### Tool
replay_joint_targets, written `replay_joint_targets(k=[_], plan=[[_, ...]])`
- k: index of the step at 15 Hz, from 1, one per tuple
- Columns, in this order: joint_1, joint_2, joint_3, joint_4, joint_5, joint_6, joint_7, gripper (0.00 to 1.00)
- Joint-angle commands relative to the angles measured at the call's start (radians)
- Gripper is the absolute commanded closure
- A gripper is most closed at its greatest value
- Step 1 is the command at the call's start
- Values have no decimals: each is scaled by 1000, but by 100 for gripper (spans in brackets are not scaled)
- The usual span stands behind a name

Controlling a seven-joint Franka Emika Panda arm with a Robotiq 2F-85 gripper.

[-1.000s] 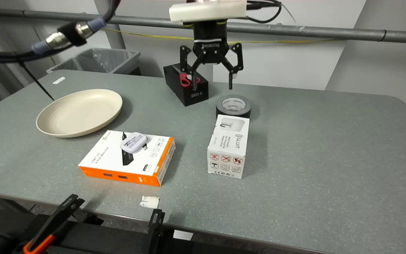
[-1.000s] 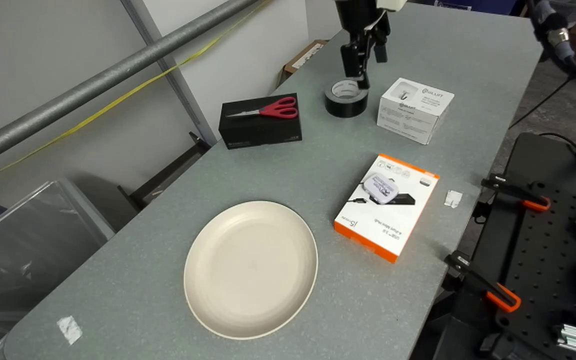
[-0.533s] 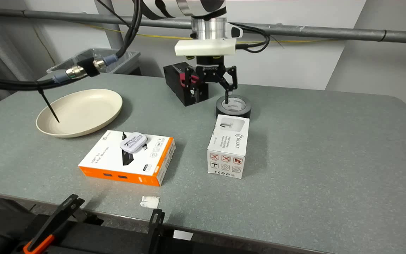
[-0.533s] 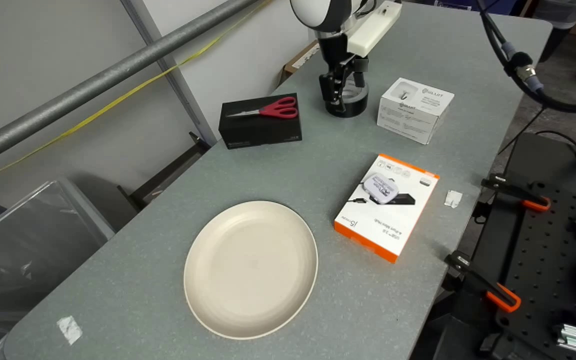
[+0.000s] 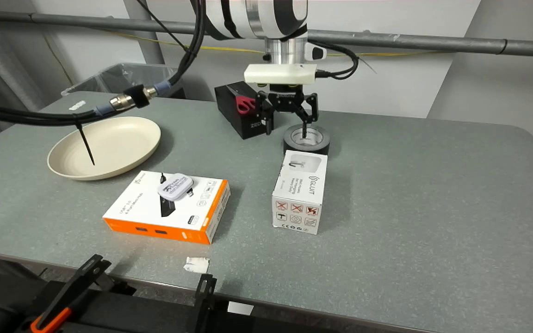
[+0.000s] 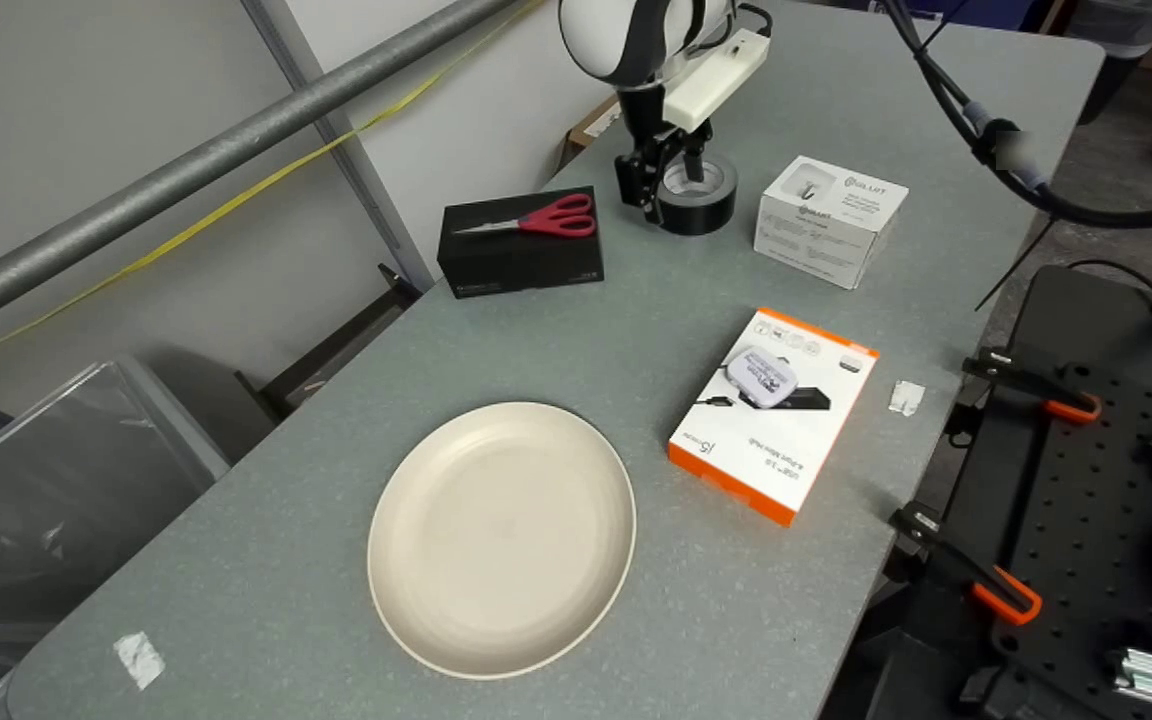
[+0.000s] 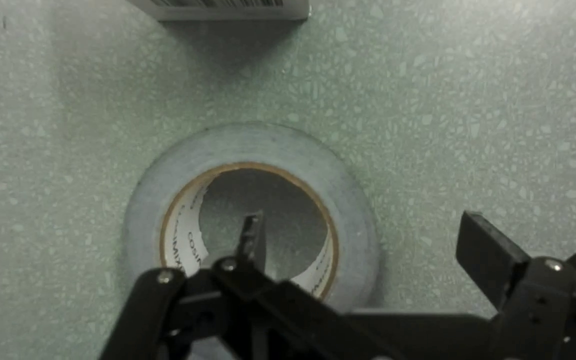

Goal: Put the masking tape on the plate

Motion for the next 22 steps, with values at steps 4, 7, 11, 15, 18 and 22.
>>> replay_joint_targets(k=[4, 7, 11, 15, 18, 22], plan=[[-31, 101, 27, 133, 34, -33, -3, 50], [-37, 84, 28, 123, 35, -40, -4, 72], [-49, -13, 29, 40, 37, -38, -18, 96], [-37, -208, 37, -152, 15, 51, -71, 94], [-28, -349, 78, -281, 31, 98, -145, 94], [25, -519, 140, -420, 42, 78, -171, 94]])
